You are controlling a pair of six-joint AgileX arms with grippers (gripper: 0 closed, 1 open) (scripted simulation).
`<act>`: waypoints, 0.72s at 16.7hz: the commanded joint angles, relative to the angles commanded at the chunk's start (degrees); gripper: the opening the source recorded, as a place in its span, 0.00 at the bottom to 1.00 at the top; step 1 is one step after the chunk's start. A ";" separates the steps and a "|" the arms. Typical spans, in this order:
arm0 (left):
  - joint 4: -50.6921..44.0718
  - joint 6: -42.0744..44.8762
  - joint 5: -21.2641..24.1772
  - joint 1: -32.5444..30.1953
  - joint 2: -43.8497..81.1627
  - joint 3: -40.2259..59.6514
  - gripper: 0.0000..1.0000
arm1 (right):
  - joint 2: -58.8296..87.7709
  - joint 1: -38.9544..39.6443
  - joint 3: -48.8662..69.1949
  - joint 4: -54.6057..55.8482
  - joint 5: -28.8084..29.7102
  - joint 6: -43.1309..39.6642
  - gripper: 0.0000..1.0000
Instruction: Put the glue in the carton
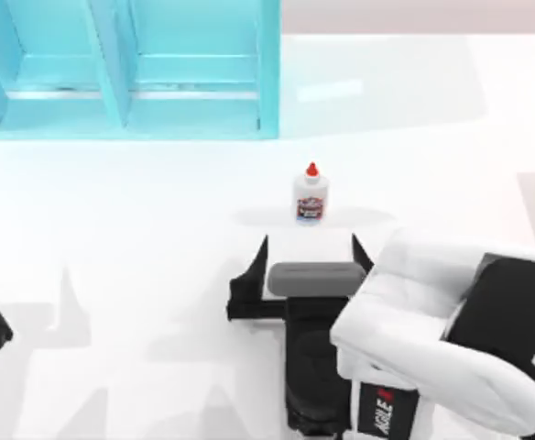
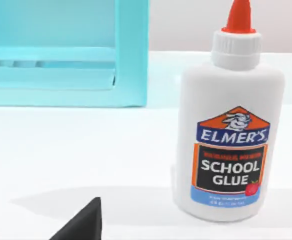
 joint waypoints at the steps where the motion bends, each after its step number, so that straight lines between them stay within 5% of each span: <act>1: 0.00 0.00 0.00 0.00 0.00 0.00 1.00 | 0.31 -1.10 1.46 -1.08 -1.12 -0.05 1.00; 7: 0.00 0.00 0.00 0.00 0.00 0.00 1.00 | 2.73 -9.26 12.17 -9.07 -9.26 -0.32 1.00; 12: 0.00 0.00 0.00 0.00 0.00 0.00 1.00 | 3.14 -10.63 13.94 -10.41 -10.63 -0.36 1.00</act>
